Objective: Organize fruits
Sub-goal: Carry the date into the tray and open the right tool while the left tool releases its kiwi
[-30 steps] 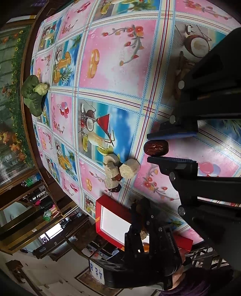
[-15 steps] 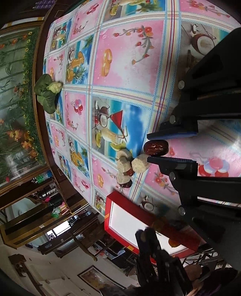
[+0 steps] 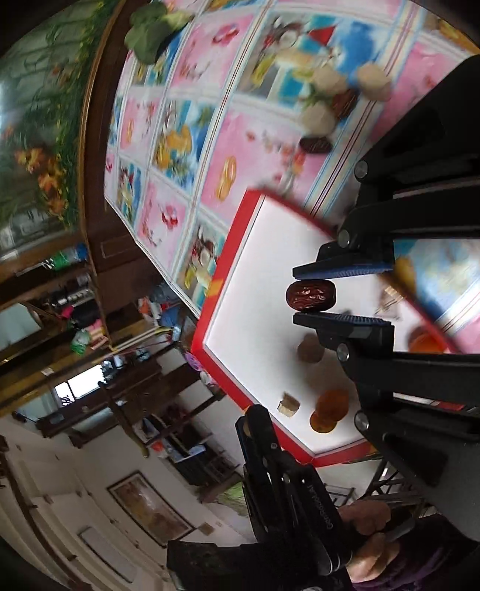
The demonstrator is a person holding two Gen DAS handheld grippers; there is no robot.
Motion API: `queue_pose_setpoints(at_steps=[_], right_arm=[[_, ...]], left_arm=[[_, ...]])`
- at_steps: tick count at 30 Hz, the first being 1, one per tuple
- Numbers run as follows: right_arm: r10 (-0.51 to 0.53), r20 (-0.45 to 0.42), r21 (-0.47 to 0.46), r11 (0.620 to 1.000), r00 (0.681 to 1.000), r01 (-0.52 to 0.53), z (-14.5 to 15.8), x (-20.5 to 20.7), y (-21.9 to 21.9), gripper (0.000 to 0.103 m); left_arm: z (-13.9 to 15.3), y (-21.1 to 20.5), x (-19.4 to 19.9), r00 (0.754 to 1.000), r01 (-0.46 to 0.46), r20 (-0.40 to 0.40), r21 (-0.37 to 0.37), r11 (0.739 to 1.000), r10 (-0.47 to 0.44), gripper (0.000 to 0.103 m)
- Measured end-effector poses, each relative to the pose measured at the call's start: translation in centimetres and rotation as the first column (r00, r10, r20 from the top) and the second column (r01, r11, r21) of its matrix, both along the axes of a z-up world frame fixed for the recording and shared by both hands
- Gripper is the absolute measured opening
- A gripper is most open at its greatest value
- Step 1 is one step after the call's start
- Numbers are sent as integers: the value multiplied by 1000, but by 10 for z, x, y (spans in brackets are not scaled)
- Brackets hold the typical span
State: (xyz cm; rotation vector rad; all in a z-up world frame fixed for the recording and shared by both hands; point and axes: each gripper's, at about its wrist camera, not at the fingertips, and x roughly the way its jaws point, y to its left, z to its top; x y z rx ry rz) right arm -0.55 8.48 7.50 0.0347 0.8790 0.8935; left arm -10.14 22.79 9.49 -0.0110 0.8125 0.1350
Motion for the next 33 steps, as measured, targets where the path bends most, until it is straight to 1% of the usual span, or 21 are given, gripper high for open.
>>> queue_pose_setpoints(at_steps=[3, 5, 6, 10, 14, 17, 22, 24, 25, 26, 27, 28, 29, 32, 33], right_arm=[[10, -30, -55, 998, 1000, -12, -12, 9, 29, 20], [11, -60, -87, 996, 998, -16, -22, 16, 43, 20], [10, -71, -102, 995, 997, -17, -27, 18, 49, 20], [20, -89, -148, 988, 996, -33, -39, 21, 63, 20], [28, -94, -166, 985, 995, -43, -44, 19, 71, 20], [29, -82, -172, 984, 996, -43, -44, 19, 73, 20], [33, -82, -173, 984, 996, -47, -45, 19, 74, 20], [29, -85, -169, 985, 996, -43, -44, 19, 73, 20], [26, -88, -168, 985, 996, -41, -44, 18, 73, 20], [23, -95, -168, 985, 995, -39, -44, 18, 72, 20], [24, -103, -166, 985, 994, -41, -44, 18, 70, 24], [25, -105, -156, 987, 994, -42, -42, 19, 67, 25], [24, -98, -133, 990, 995, -37, -39, 19, 61, 25], [6, -52, -62, 998, 999, -9, -22, 16, 35, 27], [-6, -33, -46, 999, 999, 4, -17, 14, 24, 30]], left_arm=[[-15, 18, 7, 999, -33, -34, -19, 999, 32, 21], [-26, 24, 14, 997, -37, -62, -32, 999, 35, 21], [-33, 27, 19, 996, -43, -85, -30, 999, 40, 21], [-46, 29, 27, 991, -32, -132, -11, 999, 30, 21], [-57, 31, 32, 985, -30, -167, -1, 1000, 29, 21], [-62, 32, 32, 982, -28, -187, 10, 1000, 30, 21], [-62, 33, 33, 980, -30, -194, 15, 999, 32, 21], [-63, 32, 33, 979, -43, -198, 19, 999, 46, 24], [-63, 31, 34, 979, -46, -199, 31, 998, 51, 26], [-62, 30, 34, 978, -54, -201, 51, 997, 63, 32], [-62, 30, 34, 975, -69, -204, 70, 995, 82, 38], [-62, 30, 35, 973, -81, -209, 76, 994, 95, 59], [-59, 31, 33, 974, -92, -202, 66, 994, 104, 74], [-47, 25, 23, 982, -100, -156, 48, 994, 106, 76], [-42, 21, 20, 985, -99, -139, 47, 994, 105, 76]])
